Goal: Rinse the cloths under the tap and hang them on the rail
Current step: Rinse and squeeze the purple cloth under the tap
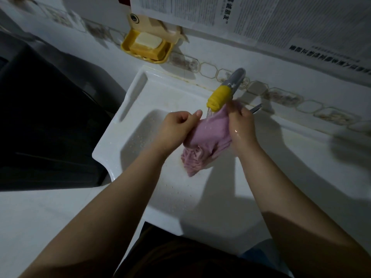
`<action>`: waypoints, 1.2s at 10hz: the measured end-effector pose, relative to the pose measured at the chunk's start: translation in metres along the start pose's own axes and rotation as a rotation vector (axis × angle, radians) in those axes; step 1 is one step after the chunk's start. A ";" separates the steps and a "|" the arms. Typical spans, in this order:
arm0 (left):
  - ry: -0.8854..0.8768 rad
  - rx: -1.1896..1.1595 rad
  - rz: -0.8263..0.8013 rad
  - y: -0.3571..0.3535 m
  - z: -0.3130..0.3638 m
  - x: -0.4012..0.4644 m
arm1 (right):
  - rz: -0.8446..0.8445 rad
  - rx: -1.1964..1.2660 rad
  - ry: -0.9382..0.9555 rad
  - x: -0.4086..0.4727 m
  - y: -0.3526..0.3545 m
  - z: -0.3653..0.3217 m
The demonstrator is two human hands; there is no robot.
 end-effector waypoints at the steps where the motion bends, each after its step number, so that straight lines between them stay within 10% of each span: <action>1: 0.180 -0.136 0.144 -0.014 0.012 0.006 | -0.083 -0.141 0.058 -0.024 -0.034 0.006; 3: 0.403 -0.428 0.048 -0.049 0.016 0.005 | 0.044 -0.617 -0.031 0.003 -0.038 0.003; 5: 0.425 -0.638 0.024 -0.034 0.007 0.016 | -0.002 -0.593 0.175 -0.026 -0.055 0.018; 8: 0.273 -0.307 -0.341 0.020 0.019 0.014 | -0.627 -0.561 -0.118 -0.005 -0.007 0.016; 9: 0.125 0.361 -0.213 0.020 0.020 0.015 | -0.527 -0.408 -0.030 -0.005 -0.002 0.014; 12: 0.091 0.042 -0.392 0.014 -0.003 0.011 | -0.269 0.036 -0.133 0.012 -0.005 0.022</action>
Point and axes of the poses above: each hand's wrist, its own x-axis towards the middle knuckle, its own y-axis out of the back of the hand, z = x × y, the point moved 1 cm from there along x, towards the middle knuckle, and after that the axes turned 10 degrees about -z, right-handed, at the moved point
